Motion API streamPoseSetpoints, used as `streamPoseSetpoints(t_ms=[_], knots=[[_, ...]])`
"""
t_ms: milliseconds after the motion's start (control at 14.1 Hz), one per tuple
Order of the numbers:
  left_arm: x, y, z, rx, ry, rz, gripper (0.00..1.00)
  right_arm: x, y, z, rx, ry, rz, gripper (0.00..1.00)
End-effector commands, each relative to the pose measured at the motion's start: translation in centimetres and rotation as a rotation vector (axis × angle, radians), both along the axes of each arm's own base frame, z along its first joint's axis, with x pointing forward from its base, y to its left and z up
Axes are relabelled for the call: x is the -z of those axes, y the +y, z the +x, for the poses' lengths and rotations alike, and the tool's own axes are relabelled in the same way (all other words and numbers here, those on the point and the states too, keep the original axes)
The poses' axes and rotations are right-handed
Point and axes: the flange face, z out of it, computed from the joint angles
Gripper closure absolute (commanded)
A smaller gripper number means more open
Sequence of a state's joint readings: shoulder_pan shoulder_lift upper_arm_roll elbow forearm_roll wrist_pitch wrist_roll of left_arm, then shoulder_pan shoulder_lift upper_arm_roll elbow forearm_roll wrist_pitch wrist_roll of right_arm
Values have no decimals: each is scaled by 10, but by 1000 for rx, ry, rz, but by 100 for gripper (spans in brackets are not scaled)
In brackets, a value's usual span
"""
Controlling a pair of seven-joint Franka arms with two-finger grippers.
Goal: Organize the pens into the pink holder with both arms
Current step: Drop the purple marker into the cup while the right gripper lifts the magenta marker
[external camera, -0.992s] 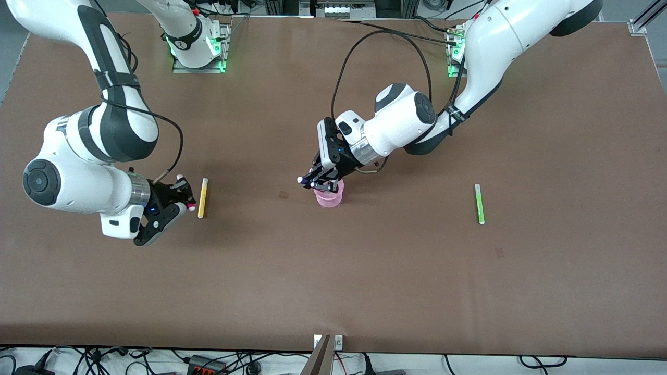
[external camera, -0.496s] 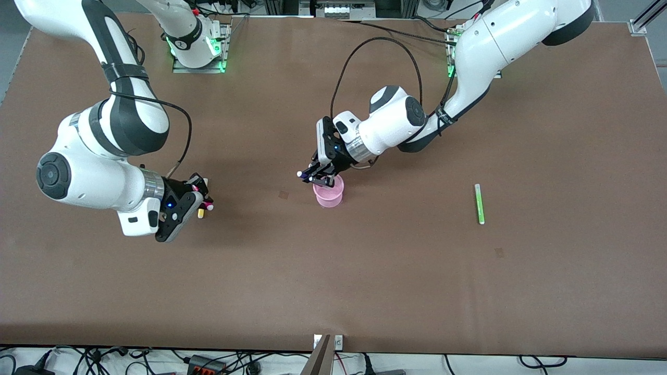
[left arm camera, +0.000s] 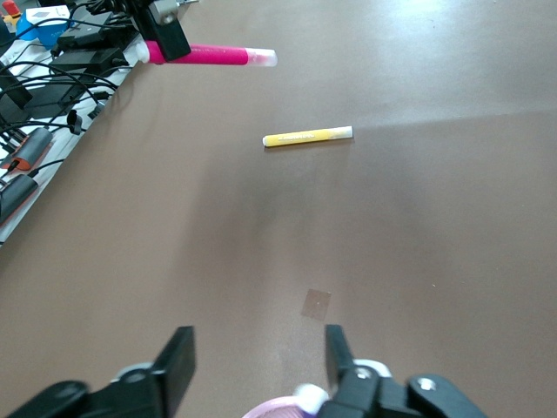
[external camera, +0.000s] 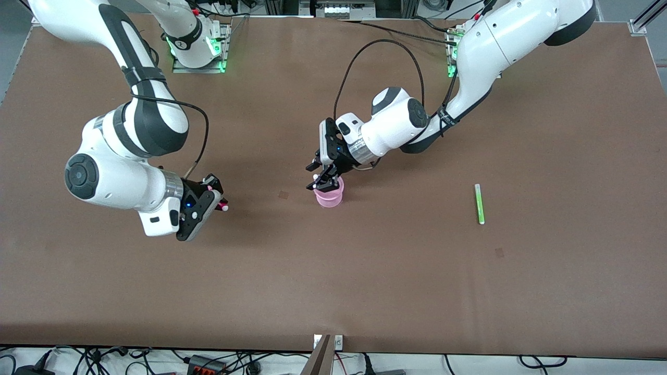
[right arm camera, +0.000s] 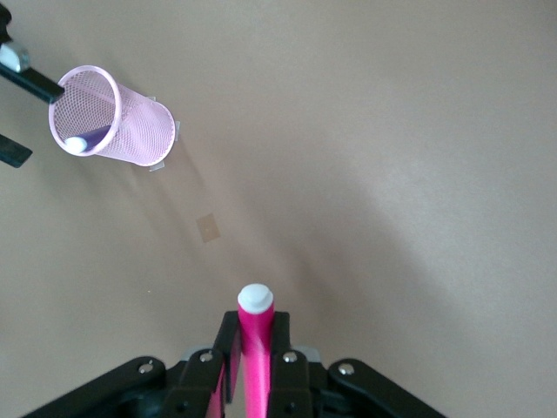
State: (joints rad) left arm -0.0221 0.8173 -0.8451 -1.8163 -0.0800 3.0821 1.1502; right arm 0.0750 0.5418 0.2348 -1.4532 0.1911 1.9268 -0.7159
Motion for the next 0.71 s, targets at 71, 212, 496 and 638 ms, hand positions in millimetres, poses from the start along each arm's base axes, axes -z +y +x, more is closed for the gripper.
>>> streamPoseSetpoints(t_ms=[71, 212, 496, 638], knots=[[-20, 18, 10, 19, 54, -1, 0, -10, 31, -8, -53, -28, 39, 100], [-35, 40, 24, 33, 148, -2, 0, -18, 53, -10, -70, -72, 69, 100], [-52, 96, 53, 61, 318, 39, 0, -29, 101, -22, -116, -140, 114, 100], [-49, 113, 63, 50, 415, 77, 0, -37, 137, -35, -157, -186, 137, 100]])
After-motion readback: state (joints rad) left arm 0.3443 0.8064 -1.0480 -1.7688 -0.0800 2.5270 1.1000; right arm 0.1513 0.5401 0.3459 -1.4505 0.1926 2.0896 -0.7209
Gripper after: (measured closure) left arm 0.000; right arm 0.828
